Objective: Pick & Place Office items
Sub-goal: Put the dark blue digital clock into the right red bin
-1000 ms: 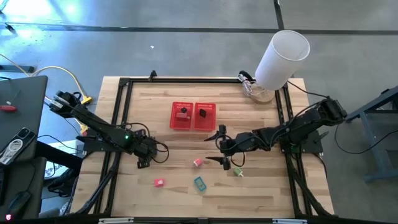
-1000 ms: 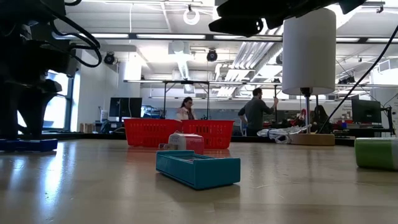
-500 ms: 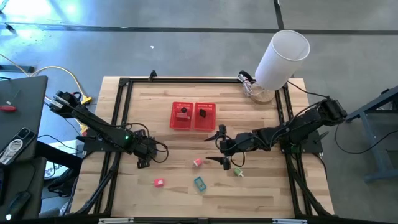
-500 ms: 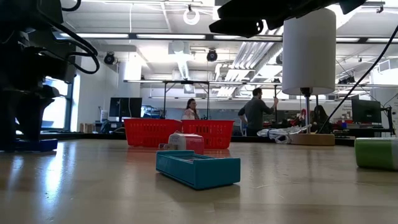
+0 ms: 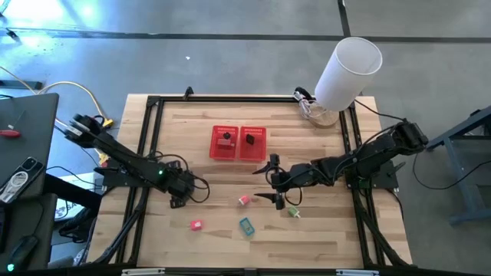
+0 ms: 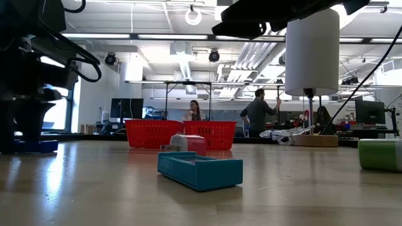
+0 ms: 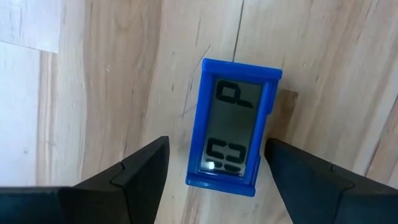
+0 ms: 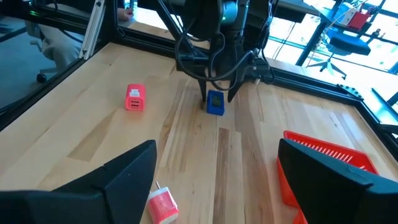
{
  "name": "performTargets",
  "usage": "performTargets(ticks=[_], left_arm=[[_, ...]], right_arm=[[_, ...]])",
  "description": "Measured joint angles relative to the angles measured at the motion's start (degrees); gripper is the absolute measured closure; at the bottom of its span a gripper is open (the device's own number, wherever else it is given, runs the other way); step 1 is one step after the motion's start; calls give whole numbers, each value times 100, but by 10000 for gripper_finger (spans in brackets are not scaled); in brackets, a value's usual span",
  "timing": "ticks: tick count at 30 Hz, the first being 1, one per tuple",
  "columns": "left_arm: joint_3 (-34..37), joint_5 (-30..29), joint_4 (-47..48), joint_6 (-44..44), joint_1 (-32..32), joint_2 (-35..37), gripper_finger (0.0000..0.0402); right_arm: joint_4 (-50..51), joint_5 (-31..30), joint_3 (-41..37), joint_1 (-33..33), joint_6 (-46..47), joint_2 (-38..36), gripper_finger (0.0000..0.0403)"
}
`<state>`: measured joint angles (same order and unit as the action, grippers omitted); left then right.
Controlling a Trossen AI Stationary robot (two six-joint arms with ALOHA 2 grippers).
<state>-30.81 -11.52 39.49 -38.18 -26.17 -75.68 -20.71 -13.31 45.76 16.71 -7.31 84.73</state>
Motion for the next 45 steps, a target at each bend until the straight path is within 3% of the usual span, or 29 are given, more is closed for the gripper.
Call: performTargets(ticks=[6,14,25,31,34,38,42,45], left_arm=[[3,71,-6,-315,-2,-104,164],[7,169,-38,-545,-2,-104,263],[-354,-83,88,-1106,-4,-138,263],[-960,-982,-351,-591,18,-137,263],[-1144,-1233,-689,-47,10,-153,263],[-1270,-1461,-1898,849,94,-137,263],[-1264,-1483,-3009,1719,268,-138,263],[-1268,-2024,-3369,2330,338,-135,263]], right_arm=[[37,-1,-1,-1,-1,0,78],[48,1,-1,0,-1,0,78],[53,-20,-2,-60,150,0,78],[-68,-204,-2,-282,315,0,78],[-97,116,-2,-391,372,0,78],[-189,632,-2,-487,425,0,78],[-370,255,-2,-487,500,0,78],[-450,-147,-2,-518,986,0,78]])
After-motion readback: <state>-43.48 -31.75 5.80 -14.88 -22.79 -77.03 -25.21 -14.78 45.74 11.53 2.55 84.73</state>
